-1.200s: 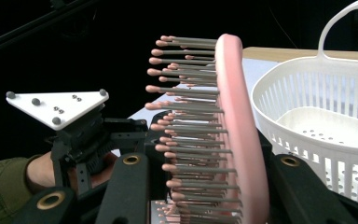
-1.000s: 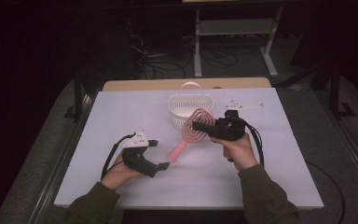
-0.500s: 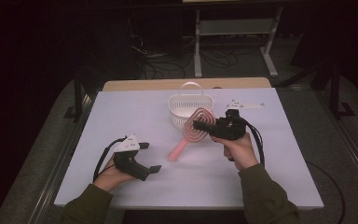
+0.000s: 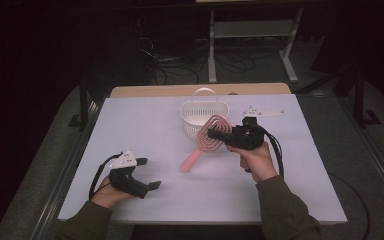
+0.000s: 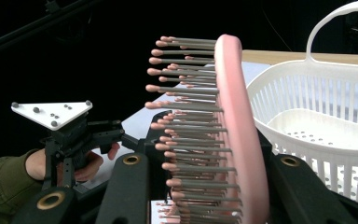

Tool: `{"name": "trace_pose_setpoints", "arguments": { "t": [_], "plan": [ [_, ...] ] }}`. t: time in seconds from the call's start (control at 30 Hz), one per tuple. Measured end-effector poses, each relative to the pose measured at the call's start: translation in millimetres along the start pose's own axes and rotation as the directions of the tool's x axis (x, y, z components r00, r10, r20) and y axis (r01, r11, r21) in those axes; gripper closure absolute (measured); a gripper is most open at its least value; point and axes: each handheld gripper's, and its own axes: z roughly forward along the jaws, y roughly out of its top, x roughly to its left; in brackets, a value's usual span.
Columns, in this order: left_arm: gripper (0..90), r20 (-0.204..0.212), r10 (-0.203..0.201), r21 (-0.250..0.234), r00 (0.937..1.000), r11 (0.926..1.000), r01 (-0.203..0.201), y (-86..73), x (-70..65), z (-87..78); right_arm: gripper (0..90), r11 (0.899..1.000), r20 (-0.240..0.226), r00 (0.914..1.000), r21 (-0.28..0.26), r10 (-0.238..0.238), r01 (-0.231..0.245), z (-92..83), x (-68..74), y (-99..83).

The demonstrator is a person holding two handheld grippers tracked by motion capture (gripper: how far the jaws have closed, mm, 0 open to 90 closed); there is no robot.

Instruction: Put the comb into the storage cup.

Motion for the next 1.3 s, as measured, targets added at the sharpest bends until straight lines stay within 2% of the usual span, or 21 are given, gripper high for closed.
{"name": "trace_pose_setpoints", "arguments": {
  "t": [0.43,0.83,1.3],
  "plan": [
    [0.0,-0.030,0.024,0.004,0.9993,0.9997,-0.024,-2.0,-2.0,-0.2,62.3,0.999,0.011,0.9999,-0.042,0.000,0.000,-6.4,-1.3,12.9],
    [0.0,-0.029,0.015,-0.004,0.9995,0.9999,-0.015,-1.8,-1.5,-0.5,62.3,0.997,0.027,0.9996,-0.083,-0.001,0.003,-15.5,-5.3,28.0],
    [0.0,-0.035,0.003,-0.005,0.9994,1.0000,-0.003,-1.7,-1.6,-1.0,62.4,0.995,0.043,0.9991,-0.104,-0.001,0.006,-15.3,-10.6,45.6]
  ]
}}
